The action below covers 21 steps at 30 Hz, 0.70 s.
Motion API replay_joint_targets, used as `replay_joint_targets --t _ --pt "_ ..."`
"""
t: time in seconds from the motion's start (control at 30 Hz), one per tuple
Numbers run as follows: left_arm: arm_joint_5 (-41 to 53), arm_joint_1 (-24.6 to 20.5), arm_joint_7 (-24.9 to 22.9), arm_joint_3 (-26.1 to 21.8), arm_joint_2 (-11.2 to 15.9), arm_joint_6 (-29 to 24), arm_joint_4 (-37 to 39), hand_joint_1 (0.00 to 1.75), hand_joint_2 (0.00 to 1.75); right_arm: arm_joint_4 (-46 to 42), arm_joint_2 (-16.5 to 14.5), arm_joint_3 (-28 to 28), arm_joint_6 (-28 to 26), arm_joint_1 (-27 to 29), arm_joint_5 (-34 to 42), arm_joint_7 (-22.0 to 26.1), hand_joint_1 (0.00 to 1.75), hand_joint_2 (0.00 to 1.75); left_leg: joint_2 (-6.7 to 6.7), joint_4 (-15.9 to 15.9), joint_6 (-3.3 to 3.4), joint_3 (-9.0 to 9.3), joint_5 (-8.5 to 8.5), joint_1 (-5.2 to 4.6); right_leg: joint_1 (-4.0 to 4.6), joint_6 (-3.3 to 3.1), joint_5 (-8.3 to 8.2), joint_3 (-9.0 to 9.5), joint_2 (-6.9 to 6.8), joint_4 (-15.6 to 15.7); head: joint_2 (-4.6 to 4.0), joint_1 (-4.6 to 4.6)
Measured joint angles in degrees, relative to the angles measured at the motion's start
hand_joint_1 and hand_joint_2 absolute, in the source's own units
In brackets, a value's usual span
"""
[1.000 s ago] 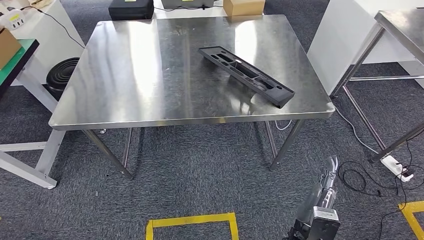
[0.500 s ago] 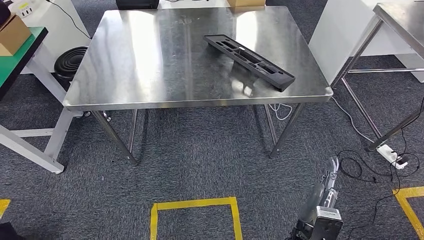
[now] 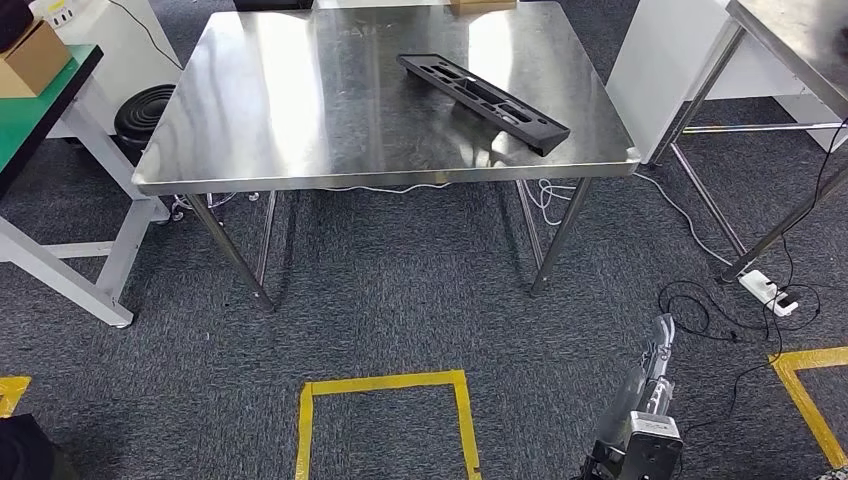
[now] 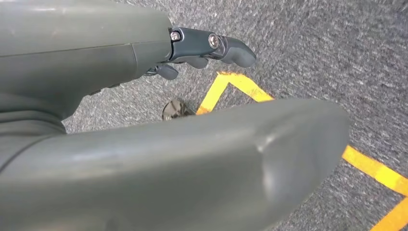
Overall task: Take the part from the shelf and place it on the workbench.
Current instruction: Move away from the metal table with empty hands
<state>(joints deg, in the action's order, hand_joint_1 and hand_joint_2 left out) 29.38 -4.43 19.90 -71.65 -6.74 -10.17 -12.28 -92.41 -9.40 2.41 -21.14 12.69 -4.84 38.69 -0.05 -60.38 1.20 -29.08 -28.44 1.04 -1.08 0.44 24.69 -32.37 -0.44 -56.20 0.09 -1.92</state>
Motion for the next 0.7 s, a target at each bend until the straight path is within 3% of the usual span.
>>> replay_joint_targets --t 0.07,0.13,0.2,0.27,0.3,0.33,0.37,0.43,0.5,0.53,0.57,0.63,0.67,0.7 --pt "-0.07 -0.05 -0.06 0.0 0.02 -0.14 -0.01 0.0 0.0 0.0 0.0 0.02 0.08 0.01 -0.02 0.0 0.0 0.0 -0.09 2.42 0.49 1.04 -0.6 -0.47 0.05 0.86 -0.82 -0.46 -0.16 -0.02 0.0 -0.01" --pt "-0.2 -0.09 -0.16 0.0 -0.05 -0.35 0.01 0.0 0.0 0.04 0.06 0.03 0.12 0.06 -0.03 0.0 0.0 0.0 0.16 3.49 1.31 0.48 0.52 -0.48 0.19 1.49 -0.92 -1.18 -0.17 -0.44 0.0 0.03" --pt "-0.39 -0.18 -0.22 -0.01 -0.15 -0.48 0.02 0.0 0.0 0.17 0.22 0.04 0.13 0.05 -0.03 -0.01 0.0 0.0 0.52 4.49 2.39 -0.69 2.24 -0.41 0.25 1.18 2.3 -2.95 0.0 -3.71 0.0 0.42" --pt "-0.55 -0.24 -0.25 -0.02 -0.19 -0.5 0.02 0.0 0.0 0.45 0.42 0.04 0.13 0.06 0.01 -0.02 0.0 0.0 0.69 4.59 3.0 -2.56 3.77 -0.68 -0.08 0.56 7.32 -5.24 0.15 -10.63 0.0 0.72" --pt "-0.57 -0.24 -0.25 -0.02 -0.2 -0.49 0.02 0.0 0.0 0.61 0.51 0.04 0.13 0.08 0.03 -0.02 0.0 0.0 0.73 4.57 3.04 -3.61 4.57 -0.77 -0.21 0.74 8.6 -5.86 0.17 -13.98 0.0 0.75" --pt "-0.57 -0.24 -0.24 -0.02 -0.2 -0.46 0.02 0.0 0.0 0.77 0.62 0.04 0.12 0.1 0.04 -0.02 0.0 0.0 0.78 4.53 2.95 -4.7 5.41 -0.81 -0.34 1.27 8.62 -5.8 0.18 -16.15 0.0 0.78" --pt "-0.57 -0.24 -0.23 -0.02 -0.22 -0.43 0.02 0.0 0.0 0.89 0.72 0.04 0.11 0.11 0.06 -0.02 0.0 0.0 0.81 4.47 2.77 -5.76 6.26 -0.82 -0.44 2.03 7.51 -4.8 0.18 -16.5 0.0 0.81" --pt "-0.57 -0.26 -0.22 -0.01 -0.3 -0.36 0.03 0.0 0.0 1.02 0.84 0.04 0.1 0.05 0.07 -0.02 0.0 0.0 0.8 4.26 2.24 -7.55 7.84 -0.85 -0.71 3.0 5.11 0.13 0.17 -11.49 0.0 0.85" --pt "-0.57 -0.28 -0.19 -0.01 -0.39 -0.3 0.04 0.0 0.0 1.03 0.87 0.08 0.09 -0.18 0.07 -0.02 0.0 0.0 0.75 3.88 1.53 -8.88 9.28 -1.07 -0.45 2.66 5.84 6.57 0.25 -2.35 0.0 0.81" --pt "-0.57 -0.28 -0.13 -0.02 -0.41 -0.28 0.04 0.0 0.0 1.04 0.87 0.1 0.09 -0.25 0.06 0.0 0.0 0.0 0.75 3.83 1.21 -9.27 10.0 -1.15 -0.26 2.24 6.64 8.39 0.32 0.87 0.0 0.73" --pt "-0.57 -0.26 -0.09 -0.02 -0.43 -0.28 0.04 0.0 0.0 1.05 0.88 0.12 0.09 -0.27 0.06 0.01 0.0 0.0 0.77 3.95 0.9 -9.55 10.7 -1.13 0.06 1.82 7.09 9.05 0.38 2.63 0.0 0.61" --pt "-0.57 0.0 -0.03 -0.02 -0.43 -0.29 0.04 0.0 0.0 1.17 0.92 0.1 0.09 -0.05 0.07 0.02 0.0 0.0 0.7 4.29 0.29 -9.99 11.66 -0.73 -0.32 0.8 6.28 7.97 0.3 2.65 0.0 0.4" --pt "-0.57 0.16 -0.03 -0.02 -0.43 -0.3 0.04 0.0 0.0 1.22 0.93 0.11 0.09 0.04 0.08 0.0 0.0 0.0 0.61 3.57 -0.03 -10.46 10.39 -0.47 -0.57 0.08 5.59 7.38 0.19 2.57 0.0 0.33" --pt "-0.58 0.32 -0.04 -0.03 -0.45 -0.31 0.05 0.0 0.0 1.27 0.92 0.12 0.09 0.11 0.08 -0.01 0.0 0.0 0.5 1.61 -0.35 -11.14 7.85 -0.27 -0.86 -0.59 4.77 6.65 0.08 2.58 0.0 0.24"
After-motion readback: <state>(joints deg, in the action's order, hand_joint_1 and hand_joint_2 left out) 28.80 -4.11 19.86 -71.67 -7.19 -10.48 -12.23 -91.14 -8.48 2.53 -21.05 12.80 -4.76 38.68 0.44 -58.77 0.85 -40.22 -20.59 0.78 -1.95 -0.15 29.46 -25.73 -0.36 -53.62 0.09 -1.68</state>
